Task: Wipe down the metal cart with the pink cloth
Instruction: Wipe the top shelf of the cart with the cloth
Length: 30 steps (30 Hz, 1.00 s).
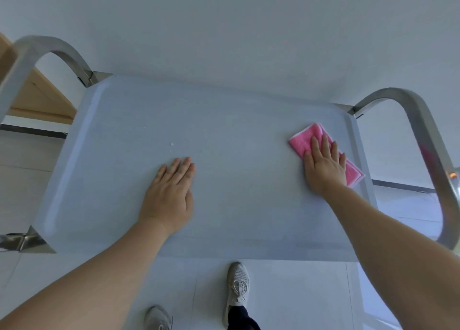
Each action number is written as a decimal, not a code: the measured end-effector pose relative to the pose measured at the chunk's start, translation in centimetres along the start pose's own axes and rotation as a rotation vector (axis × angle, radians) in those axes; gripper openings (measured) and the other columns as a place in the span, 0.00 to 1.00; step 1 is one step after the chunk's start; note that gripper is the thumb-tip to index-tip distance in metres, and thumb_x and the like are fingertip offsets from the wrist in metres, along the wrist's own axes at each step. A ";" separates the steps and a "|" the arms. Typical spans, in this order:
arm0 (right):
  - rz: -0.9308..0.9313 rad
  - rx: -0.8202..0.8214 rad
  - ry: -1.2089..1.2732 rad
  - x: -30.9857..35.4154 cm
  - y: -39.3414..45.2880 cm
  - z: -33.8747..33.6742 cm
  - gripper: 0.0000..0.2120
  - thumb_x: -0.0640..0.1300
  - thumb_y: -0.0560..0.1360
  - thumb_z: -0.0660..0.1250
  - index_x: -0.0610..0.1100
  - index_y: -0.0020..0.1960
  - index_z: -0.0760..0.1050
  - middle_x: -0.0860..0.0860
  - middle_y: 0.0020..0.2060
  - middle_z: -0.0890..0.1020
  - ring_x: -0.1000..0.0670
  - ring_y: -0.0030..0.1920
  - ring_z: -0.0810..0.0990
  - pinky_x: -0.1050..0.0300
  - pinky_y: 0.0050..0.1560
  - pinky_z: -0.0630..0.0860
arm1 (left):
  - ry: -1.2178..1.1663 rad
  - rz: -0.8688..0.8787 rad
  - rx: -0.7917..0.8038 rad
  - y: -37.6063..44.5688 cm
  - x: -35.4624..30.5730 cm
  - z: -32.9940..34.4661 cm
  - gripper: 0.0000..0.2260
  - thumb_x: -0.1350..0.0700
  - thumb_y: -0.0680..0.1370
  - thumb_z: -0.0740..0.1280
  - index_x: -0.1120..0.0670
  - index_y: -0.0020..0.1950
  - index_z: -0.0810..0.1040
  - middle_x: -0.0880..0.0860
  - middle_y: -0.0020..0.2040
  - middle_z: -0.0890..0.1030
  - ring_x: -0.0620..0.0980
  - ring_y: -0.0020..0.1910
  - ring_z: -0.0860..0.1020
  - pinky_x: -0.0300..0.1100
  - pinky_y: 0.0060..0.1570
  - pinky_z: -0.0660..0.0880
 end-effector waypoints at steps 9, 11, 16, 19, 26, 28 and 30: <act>-0.243 -0.040 -0.045 11.6 7.0 -0.7 0.28 0.59 0.78 0.38 0.52 0.76 0.44 0.50 0.77 0.46 0.42 0.75 0.44 0.41 0.74 0.42 | 0.019 -0.017 -0.010 0.4 0.1 0.2 0.26 0.56 0.71 0.52 0.61 0.66 0.73 0.57 0.68 0.73 0.59 0.67 0.71 0.57 0.67 0.63; -0.354 -0.042 -0.063 15.0 6.2 -0.3 0.28 0.59 0.78 0.38 0.52 0.76 0.44 0.50 0.77 0.46 0.42 0.76 0.44 0.42 0.74 0.42 | 0.008 -0.028 -0.019 0.3 0.1 0.0 0.26 0.56 0.71 0.52 0.61 0.66 0.73 0.57 0.68 0.73 0.58 0.67 0.71 0.56 0.68 0.62; -0.541 -0.030 -0.107 19.7 3.8 1.1 0.28 0.59 0.78 0.38 0.52 0.76 0.45 0.50 0.77 0.47 0.44 0.76 0.44 0.42 0.74 0.43 | -0.146 -0.087 -0.105 -0.2 1.0 -1.3 0.24 0.57 0.72 0.52 0.64 0.62 0.75 0.61 0.64 0.76 0.60 0.64 0.74 0.56 0.65 0.67; -0.523 -0.016 -0.102 19.2 4.5 0.9 0.27 0.59 0.78 0.39 0.53 0.76 0.44 0.51 0.77 0.46 0.44 0.76 0.44 0.43 0.74 0.42 | -0.113 -0.173 -0.151 -2.0 4.6 -2.8 0.21 0.56 0.73 0.53 0.64 0.58 0.78 0.62 0.60 0.79 0.61 0.59 0.77 0.55 0.61 0.71; -0.486 0.009 -0.103 20.1 2.4 1.4 0.28 0.59 0.77 0.37 0.52 0.76 0.43 0.50 0.77 0.45 0.44 0.76 0.42 0.43 0.74 0.42 | 0.083 -0.377 -0.053 -8.0 14.8 -3.7 0.25 0.51 0.75 0.48 0.62 0.65 0.73 0.58 0.65 0.75 0.59 0.64 0.71 0.52 0.68 0.65; -0.501 0.013 -0.103 20.6 1.1 1.8 0.29 0.60 0.77 0.36 0.52 0.76 0.43 0.51 0.77 0.45 0.45 0.76 0.42 0.44 0.74 0.42 | 0.053 -0.373 -0.097 -8.1 15.2 -3.6 0.24 0.52 0.76 0.48 0.61 0.65 0.72 0.57 0.66 0.74 0.58 0.65 0.70 0.51 0.69 0.64; -0.532 0.004 -0.105 21.4 -0.7 2.2 0.29 0.60 0.76 0.35 0.53 0.76 0.43 0.51 0.77 0.46 0.45 0.76 0.43 0.44 0.74 0.41 | 0.041 -0.357 -0.128 -8.1 15.5 -3.6 0.24 0.52 0.76 0.49 0.61 0.65 0.72 0.57 0.66 0.73 0.57 0.66 0.69 0.53 0.70 0.62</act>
Point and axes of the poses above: each hand's wrist, its own y-axis towards the middle knuckle, its own z-axis out of the palm, x = y × z, the point moved 9 cm from there along y, towards the middle knuckle
